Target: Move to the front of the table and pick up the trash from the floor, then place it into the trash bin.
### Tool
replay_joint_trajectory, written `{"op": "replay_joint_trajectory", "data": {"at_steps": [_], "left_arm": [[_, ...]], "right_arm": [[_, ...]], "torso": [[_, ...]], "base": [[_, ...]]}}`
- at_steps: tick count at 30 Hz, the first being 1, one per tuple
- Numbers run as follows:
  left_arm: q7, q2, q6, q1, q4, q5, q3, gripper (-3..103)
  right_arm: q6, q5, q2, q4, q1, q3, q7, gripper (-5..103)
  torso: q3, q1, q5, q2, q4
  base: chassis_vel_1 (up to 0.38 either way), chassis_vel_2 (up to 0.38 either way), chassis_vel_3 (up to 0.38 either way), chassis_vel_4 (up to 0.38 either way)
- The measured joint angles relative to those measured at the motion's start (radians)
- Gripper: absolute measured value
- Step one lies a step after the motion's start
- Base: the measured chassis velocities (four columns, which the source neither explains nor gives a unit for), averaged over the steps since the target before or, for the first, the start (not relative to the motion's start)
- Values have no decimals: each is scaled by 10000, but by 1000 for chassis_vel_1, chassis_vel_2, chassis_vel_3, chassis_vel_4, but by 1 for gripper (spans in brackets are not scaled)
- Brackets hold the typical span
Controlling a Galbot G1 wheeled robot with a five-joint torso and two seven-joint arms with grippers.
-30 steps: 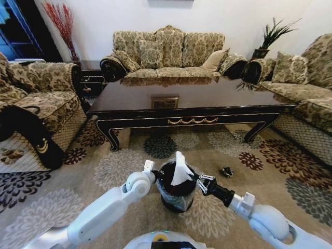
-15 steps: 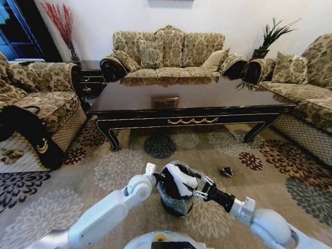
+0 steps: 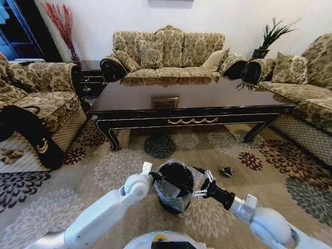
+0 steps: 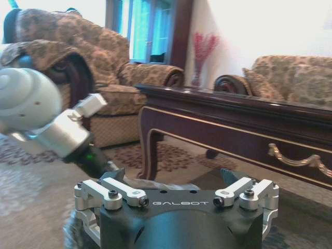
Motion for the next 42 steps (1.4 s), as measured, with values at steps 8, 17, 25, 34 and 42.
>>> {"op": "replay_joint_trajectory", "data": {"at_steps": [8, 17, 25, 34, 42], "left_arm": [[272, 603, 0, 617, -147, -13, -1631, 3], [695, 766, -1, 1785, -272, 217, -3053, 3], [980, 902, 0, 3052, -557, 605, -3994, 3], [974, 748, 0, 3645, -762, 644, -4622, 3], [975, 862, 0, 4180, -880, 568, -5309, 3]], "right_arm": [[-145, 680, 387, -1484, 891, -21, 272, 100], [-46, 129, 1306, -4193, 2019, -461, 389, 100], [-41, -83, 1831, -6179, 3571, -1688, 440, 100], [-1584, 565, 2403, -6953, 5070, -3314, 2134, 100], [-3660, 1913, 3033, -7131, 6886, -4583, 4694, 100]], "torso": [[0, 0, 1, 1, 5], [-1, 0, 2, 1, 0], [0, 0, 0, 0, 3], [0, 0, -2, 1, -1], [0, 0, 0, 1, 3]], "base": [[0, 0, 0, 0], [0, 0, 0, 0], [0, 0, 0, 0], [0, 0, 0, 0], [0, 0, 0, 0]]}}
